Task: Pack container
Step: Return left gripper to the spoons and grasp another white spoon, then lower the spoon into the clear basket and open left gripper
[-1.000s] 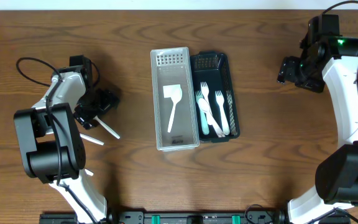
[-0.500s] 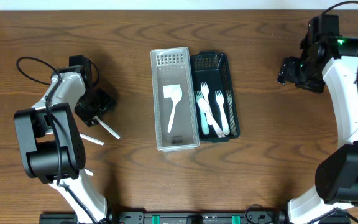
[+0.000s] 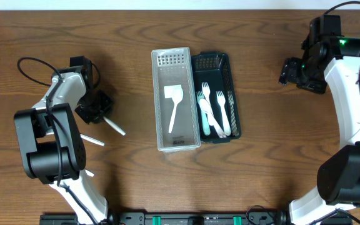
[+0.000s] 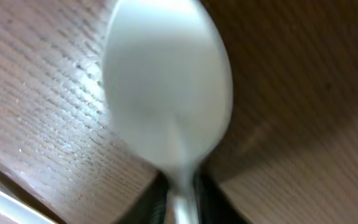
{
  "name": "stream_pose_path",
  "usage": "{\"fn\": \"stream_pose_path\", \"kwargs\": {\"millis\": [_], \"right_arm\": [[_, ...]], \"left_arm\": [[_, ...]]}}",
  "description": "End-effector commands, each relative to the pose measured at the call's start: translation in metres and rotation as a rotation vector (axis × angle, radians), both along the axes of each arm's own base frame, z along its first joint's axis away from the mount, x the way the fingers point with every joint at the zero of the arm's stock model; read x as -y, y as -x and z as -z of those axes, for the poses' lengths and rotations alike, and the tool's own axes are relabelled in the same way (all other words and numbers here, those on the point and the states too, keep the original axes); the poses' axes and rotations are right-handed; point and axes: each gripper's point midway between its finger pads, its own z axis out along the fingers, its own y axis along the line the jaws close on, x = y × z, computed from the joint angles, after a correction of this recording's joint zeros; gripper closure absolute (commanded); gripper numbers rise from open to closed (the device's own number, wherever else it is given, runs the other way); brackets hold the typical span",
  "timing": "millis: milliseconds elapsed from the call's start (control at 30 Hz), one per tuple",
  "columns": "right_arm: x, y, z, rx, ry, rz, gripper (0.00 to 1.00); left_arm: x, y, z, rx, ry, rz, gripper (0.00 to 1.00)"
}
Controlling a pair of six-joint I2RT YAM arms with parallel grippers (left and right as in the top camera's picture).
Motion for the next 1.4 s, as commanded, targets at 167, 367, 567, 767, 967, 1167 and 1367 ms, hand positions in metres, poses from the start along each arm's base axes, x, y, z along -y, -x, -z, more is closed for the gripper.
{"fn": "stream_pose_path", "kwargs": {"millis": [167,367,567,767,967,1167,1367], "right_arm": [[0.003,0.001,0.004,-0.012,0.009,-0.006,0.26],[0.003,0.001,0.004,-0.011,0.009,-0.006,0.26],[0.003,0.0,0.003,-0.008,0.009,-0.006,0.26],[0.003,-0.001,0.003,-0.003,0.01,-0.006,0.26],[0.003,-0.003,0.003,0.005,0.01,-0.005,0.26],[0.003,-0.003,0.003,0.005,0.01,-0.005,0.26],[0.003,-0.003,0.003,0.003,0.01,-0.006,0.26]], "left_arm": [[0.003,0.015,0.011,-0.066,0.014,0.008,0.94],[0.002,0.005,-0.014,-0.028,0.008,0.015,0.94],[0.028,-0.03,-0.101,0.187,-0.021,0.156,0.94],[0.108,-0.044,-0.189,0.462,-0.037,0.371,0.94],[0.185,-0.03,-0.188,0.488,-0.005,0.535,0.94],[0.227,-0.019,-0.135,0.355,0.002,0.649,0.94],[0.237,-0.017,-0.106,0.291,-0.008,0.718,0.94]]}}
